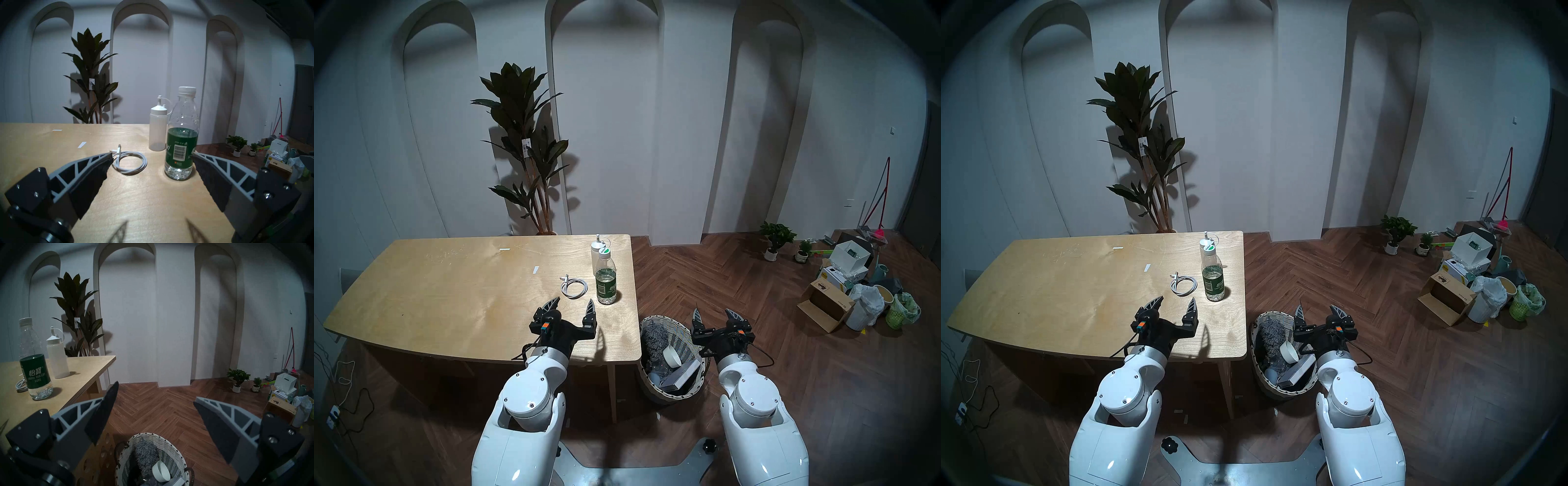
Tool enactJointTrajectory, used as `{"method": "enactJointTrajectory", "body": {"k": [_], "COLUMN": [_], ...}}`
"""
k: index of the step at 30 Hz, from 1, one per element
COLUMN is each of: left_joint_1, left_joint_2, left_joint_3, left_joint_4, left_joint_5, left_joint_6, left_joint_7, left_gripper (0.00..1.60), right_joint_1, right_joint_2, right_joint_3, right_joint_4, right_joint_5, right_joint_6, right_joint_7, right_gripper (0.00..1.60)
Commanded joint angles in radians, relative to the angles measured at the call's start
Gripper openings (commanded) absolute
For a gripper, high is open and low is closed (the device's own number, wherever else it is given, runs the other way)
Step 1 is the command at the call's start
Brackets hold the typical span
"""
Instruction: Load the items into the basket from the rear
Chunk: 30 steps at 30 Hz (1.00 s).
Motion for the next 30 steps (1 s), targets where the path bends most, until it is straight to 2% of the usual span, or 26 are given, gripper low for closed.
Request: {"method": "enactJointTrajectory", "body": {"k": [1, 4, 6, 7, 8, 18, 30], "left_joint_1": [-0.112, -0.133, -0.173, -0.157, -0.187, -0.276, -0.38], "left_joint_2": [0.02, 0.027, 0.03, 0.026, 0.023, 0.007, -0.009], "left_joint_3": [-0.004, -0.01, -0.011, -0.013, -0.013, 0.001, 0.009], "left_joint_4": [-0.006, 0.003, 0.029, 0.017, 0.039, 0.111, 0.219], "left_joint_5": [0.033, 0.047, 0.053, 0.054, 0.049, 0.062, 0.044], "left_joint_6": [0.031, 0.049, 0.066, 0.067, 0.074, 0.114, 0.118], "left_joint_7": [-0.019, -0.026, -0.033, -0.034, -0.037, -0.067, -0.125], "left_gripper": [1.6, 1.6, 1.6, 1.6, 1.6, 1.6, 1.6], "right_joint_1": [0.06, 0.065, 0.067, 0.067, 0.067, 0.074, 0.075], "right_joint_2": [0.005, 0.006, 0.007, 0.007, 0.007, 0.007, 0.005], "right_joint_3": [0.028, 0.038, 0.044, 0.048, 0.051, 0.073, 0.082], "right_joint_4": [-0.01, -0.011, -0.009, -0.009, -0.008, -0.005, 0.001], "right_joint_5": [0.023, 0.034, 0.04, 0.045, 0.047, 0.066, 0.072], "right_joint_6": [-0.025, -0.025, -0.027, -0.027, -0.029, -0.04, -0.062], "right_joint_7": [0.003, 0.006, 0.007, 0.009, 0.009, 0.01, 0.01], "right_gripper": [1.6, 1.6, 1.6, 1.6, 1.6, 1.6, 1.6]}}
